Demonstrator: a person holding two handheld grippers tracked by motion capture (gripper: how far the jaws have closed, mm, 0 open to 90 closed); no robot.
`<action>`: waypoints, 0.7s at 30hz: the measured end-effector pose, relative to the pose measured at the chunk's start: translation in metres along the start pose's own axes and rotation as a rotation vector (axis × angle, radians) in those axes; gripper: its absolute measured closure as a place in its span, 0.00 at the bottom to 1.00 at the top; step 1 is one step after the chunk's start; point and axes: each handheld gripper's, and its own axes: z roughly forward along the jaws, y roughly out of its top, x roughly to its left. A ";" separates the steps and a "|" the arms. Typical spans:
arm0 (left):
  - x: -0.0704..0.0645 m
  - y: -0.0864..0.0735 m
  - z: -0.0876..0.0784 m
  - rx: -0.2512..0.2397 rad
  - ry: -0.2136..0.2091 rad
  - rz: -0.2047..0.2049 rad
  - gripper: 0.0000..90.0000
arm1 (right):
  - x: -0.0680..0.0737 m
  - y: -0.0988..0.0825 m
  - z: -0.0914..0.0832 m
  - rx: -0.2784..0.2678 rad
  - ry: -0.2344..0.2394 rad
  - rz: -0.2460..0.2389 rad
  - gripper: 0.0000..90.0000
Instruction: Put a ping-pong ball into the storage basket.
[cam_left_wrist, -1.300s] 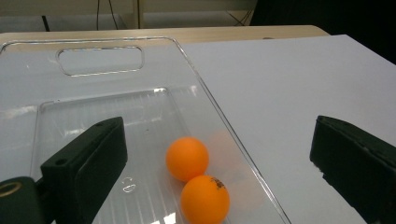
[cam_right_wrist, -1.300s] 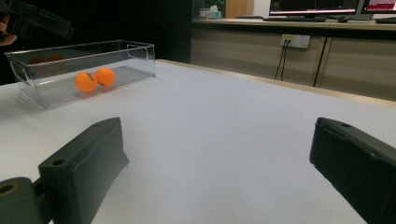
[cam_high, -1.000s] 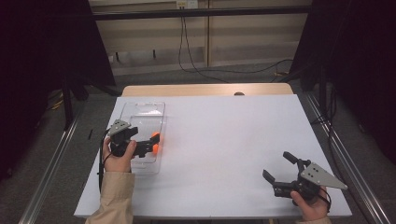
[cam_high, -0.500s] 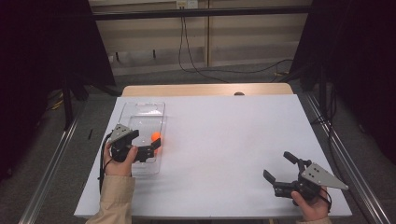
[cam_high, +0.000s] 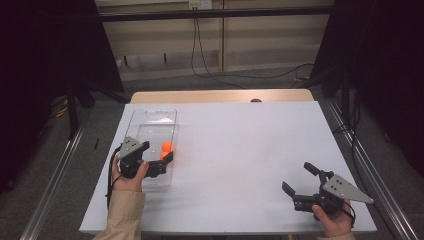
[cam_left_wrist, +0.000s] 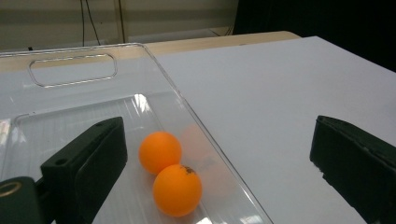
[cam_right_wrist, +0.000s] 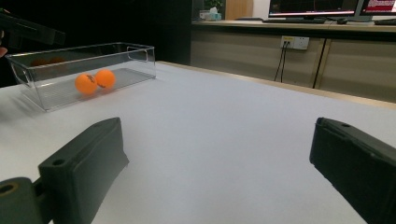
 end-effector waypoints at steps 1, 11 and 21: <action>0.000 -0.001 -0.001 -0.003 0.004 0.003 0.04 | 0.000 0.000 0.000 0.000 0.000 0.000 0.03; -0.007 -0.008 -0.004 -0.030 -0.014 0.035 0.04 | 0.000 0.000 0.000 -0.003 0.000 0.000 0.03; -0.009 -0.015 -0.007 -0.062 -0.014 0.042 0.04 | 0.000 0.000 -0.001 -0.004 0.000 0.000 0.03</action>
